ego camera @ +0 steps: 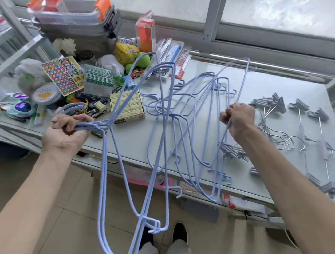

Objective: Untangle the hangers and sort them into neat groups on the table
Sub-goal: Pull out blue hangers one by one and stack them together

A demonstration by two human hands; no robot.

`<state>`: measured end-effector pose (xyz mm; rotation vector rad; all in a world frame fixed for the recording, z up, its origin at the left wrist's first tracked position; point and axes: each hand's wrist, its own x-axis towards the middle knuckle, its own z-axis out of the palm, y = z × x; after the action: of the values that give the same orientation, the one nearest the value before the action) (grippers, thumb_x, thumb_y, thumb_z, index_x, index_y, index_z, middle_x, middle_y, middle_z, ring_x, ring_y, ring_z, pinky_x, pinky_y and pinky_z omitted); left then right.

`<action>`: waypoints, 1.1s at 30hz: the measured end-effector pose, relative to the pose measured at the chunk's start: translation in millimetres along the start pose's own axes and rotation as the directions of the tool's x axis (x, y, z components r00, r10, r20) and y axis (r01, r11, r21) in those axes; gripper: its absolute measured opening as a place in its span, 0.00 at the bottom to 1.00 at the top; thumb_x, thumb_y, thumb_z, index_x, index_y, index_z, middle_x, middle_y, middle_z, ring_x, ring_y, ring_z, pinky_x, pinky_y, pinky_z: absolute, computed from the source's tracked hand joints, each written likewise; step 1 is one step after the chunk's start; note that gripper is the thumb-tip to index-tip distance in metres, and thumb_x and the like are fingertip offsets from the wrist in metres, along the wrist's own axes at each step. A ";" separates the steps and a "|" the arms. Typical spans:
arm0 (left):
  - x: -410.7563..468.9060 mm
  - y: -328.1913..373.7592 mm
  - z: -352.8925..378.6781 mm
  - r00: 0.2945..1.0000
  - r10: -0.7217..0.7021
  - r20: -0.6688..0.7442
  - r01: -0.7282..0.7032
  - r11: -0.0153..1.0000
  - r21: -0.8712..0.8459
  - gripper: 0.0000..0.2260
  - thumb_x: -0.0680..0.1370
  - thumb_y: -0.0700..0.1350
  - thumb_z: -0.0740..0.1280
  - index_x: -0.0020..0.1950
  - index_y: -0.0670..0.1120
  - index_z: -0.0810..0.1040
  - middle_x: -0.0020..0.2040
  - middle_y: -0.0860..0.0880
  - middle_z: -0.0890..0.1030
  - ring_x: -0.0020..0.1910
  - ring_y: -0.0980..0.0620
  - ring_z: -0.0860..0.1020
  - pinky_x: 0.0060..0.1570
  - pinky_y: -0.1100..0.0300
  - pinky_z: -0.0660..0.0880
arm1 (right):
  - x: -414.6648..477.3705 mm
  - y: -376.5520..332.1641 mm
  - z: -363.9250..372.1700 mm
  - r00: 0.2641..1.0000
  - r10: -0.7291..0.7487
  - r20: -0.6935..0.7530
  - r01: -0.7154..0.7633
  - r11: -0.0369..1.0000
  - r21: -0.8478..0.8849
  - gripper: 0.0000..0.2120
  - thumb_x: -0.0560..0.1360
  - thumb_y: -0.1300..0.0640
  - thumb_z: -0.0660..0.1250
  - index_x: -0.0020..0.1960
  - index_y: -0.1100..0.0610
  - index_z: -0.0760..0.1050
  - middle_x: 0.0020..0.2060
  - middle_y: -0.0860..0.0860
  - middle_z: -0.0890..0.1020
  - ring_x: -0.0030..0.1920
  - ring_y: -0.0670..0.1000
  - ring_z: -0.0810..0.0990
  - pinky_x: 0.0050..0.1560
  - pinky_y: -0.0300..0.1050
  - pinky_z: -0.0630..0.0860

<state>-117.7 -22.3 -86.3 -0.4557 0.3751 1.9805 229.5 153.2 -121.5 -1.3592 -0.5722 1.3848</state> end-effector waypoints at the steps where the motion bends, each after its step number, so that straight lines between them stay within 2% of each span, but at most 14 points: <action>1: 0.5 -2.0 1.1 1.000 0.004 -0.004 -0.004 1.000 0.012 0.25 0.82 0.42 0.57 0.24 0.47 0.64 0.16 0.53 0.62 0.16 0.54 0.59 0.40 0.62 0.67 | 0.4 -4.6 -3.4 1.000 -0.012 0.014 0.012 1.000 0.004 0.16 0.82 0.66 0.51 0.36 0.56 0.63 0.25 0.50 0.63 0.17 0.44 0.62 0.23 0.34 0.63; 3: 3.8 -8.5 0.6 1.000 0.022 -0.016 -0.021 0.999 0.031 0.26 0.83 0.43 0.55 0.23 0.46 0.65 0.15 0.53 0.62 0.15 0.54 0.59 0.38 0.61 0.67 | -1.0 -15.6 -9.0 0.996 -0.046 0.071 0.047 0.999 -0.010 0.15 0.82 0.64 0.52 0.37 0.55 0.65 0.23 0.47 0.64 0.19 0.44 0.60 0.22 0.33 0.60; 7: 11.1 -29.8 -8.8 0.999 0.025 -0.029 -0.024 0.999 0.028 0.28 0.82 0.44 0.56 0.21 0.46 0.64 0.15 0.53 0.61 0.15 0.54 0.58 0.37 0.63 0.66 | -11.3 -44.4 -14.3 0.981 -0.095 0.169 0.081 0.993 0.083 0.15 0.80 0.64 0.54 0.36 0.55 0.66 0.22 0.47 0.61 0.20 0.45 0.56 0.23 0.33 0.53; 12: 20.9 -57.7 -20.3 0.999 0.025 -0.020 -0.024 1.000 0.018 0.29 0.83 0.44 0.56 0.19 0.46 0.64 0.14 0.53 0.61 0.15 0.54 0.59 0.37 0.62 0.66 | -33.0 -70.2 -11.2 0.944 -0.187 0.272 0.161 0.980 0.117 0.15 0.79 0.67 0.53 0.36 0.54 0.66 0.22 0.47 0.61 0.20 0.45 0.55 0.24 0.32 0.53; 17: 30.7 -79.5 -26.5 0.998 0.044 -0.049 -0.041 0.997 0.063 0.30 0.83 0.46 0.57 0.18 0.47 0.66 0.15 0.53 0.61 0.16 0.54 0.58 0.37 0.63 0.66 | -58.3 -93.0 -0.8 0.886 -0.214 0.411 0.174 0.976 0.132 0.15 0.82 0.62 0.57 0.37 0.55 0.67 0.23 0.46 0.59 0.21 0.44 0.54 0.22 0.31 0.54; 19: 30.4 -85.3 -26.3 0.998 0.048 -0.029 -0.046 0.996 0.073 0.29 0.82 0.46 0.58 0.19 0.47 0.66 0.15 0.53 0.62 0.16 0.54 0.59 0.37 0.63 0.67 | -62.8 -105.3 0.4 0.864 -0.168 0.475 0.067 0.973 0.222 0.14 0.82 0.61 0.56 0.37 0.55 0.68 0.22 0.46 0.59 0.20 0.43 0.55 0.18 0.32 0.55; 21: 29.5 -89.3 -26.3 0.999 0.050 -0.015 -0.049 0.996 0.068 0.28 0.82 0.47 0.58 0.19 0.47 0.67 0.16 0.53 0.62 0.16 0.53 0.60 0.37 0.62 0.67 | -63.5 -109.4 0.5 0.820 -0.064 0.568 -0.164 0.925 0.342 0.10 0.79 0.61 0.57 0.38 0.57 0.68 0.22 0.45 0.59 0.19 0.42 0.56 0.15 0.34 0.57; 22: 29.4 -91.2 -26.8 0.998 0.053 -0.018 -0.052 0.996 0.072 0.28 0.82 0.47 0.58 0.20 0.46 0.67 0.16 0.53 0.62 0.16 0.53 0.61 0.37 0.62 0.67 | -63.1 -105.2 0.0 0.772 0.002 0.636 -0.327 0.859 0.395 0.08 0.77 0.61 0.58 0.39 0.59 0.69 0.23 0.45 0.58 0.19 0.43 0.55 0.14 0.35 0.58; 24: 29.5 -95.1 -27.6 0.998 0.050 -0.031 -0.047 0.995 0.088 0.29 0.82 0.48 0.58 0.20 0.46 0.67 0.17 0.52 0.64 0.16 0.53 0.63 0.36 0.62 0.67 | -61.8 -82.5 -3.3 0.608 0.096 0.788 -0.655 0.622 0.429 0.07 0.77 0.63 0.58 0.42 0.63 0.69 0.26 0.47 0.59 0.22 0.44 0.56 0.16 0.37 0.60; 26: 29.4 -99.9 -26.4 0.998 0.039 -0.049 -0.034 0.994 0.108 0.28 0.82 0.48 0.57 0.20 0.45 0.68 0.18 0.51 0.66 0.17 0.53 0.65 0.37 0.62 0.67 | -62.8 -46.5 -8.9 0.488 0.167 0.857 -0.810 0.452 0.373 0.08 0.79 0.64 0.55 0.44 0.66 0.69 0.28 0.48 0.61 0.23 0.46 0.58 0.19 0.40 0.60; 28: 30.5 -102.7 -25.4 0.995 0.040 -0.086 -0.029 0.991 0.129 0.25 0.82 0.49 0.57 0.25 0.43 0.70 0.20 0.50 0.70 0.20 0.52 0.68 0.38 0.61 0.68 | -66.7 -8.9 -12.6 0.416 0.242 0.877 -0.870 0.386 0.306 0.11 0.80 0.63 0.54 0.44 0.68 0.70 0.28 0.49 0.61 0.24 0.47 0.59 0.20 0.40 0.59; 30: 31.1 -103.0 -24.1 0.993 0.037 -0.109 -0.018 0.986 0.163 0.20 0.82 0.49 0.58 0.31 0.43 0.72 0.22 0.49 0.74 0.23 0.52 0.71 0.40 0.58 0.70 | -76.2 18.8 -9.2 0.406 0.342 0.848 -0.878 0.405 0.257 0.09 0.80 0.62 0.56 0.44 0.66 0.69 0.28 0.48 0.59 0.24 0.46 0.57 0.20 0.40 0.57; 32: 29.6 -101.8 -22.7 0.996 0.023 -0.090 -0.007 0.985 0.170 0.21 0.81 0.47 0.58 0.30 0.42 0.76 0.23 0.48 0.75 0.24 0.51 0.71 0.41 0.59 0.70 | -80.4 35.6 -5.7 0.480 0.452 0.752 -0.837 0.492 0.239 0.08 0.79 0.60 0.57 0.41 0.62 0.67 0.27 0.47 0.55 0.23 0.44 0.53 0.19 0.36 0.52; 33: 28.7 -100.1 -22.6 0.996 0.017 -0.089 -0.001 0.984 0.178 0.23 0.81 0.47 0.58 0.28 0.41 0.77 0.24 0.47 0.75 0.24 0.50 0.71 0.42 0.59 0.71 | -81.8 39.3 -4.3 0.537 0.492 0.685 -0.793 0.572 0.211 0.10 0.80 0.60 0.56 0.40 0.61 0.66 0.26 0.46 0.54 0.23 0.43 0.51 0.17 0.34 0.51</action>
<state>-35.6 32.7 -125.9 -0.4309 0.6067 1.9194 202.6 66.5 -124.0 -0.6984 0.0367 2.4342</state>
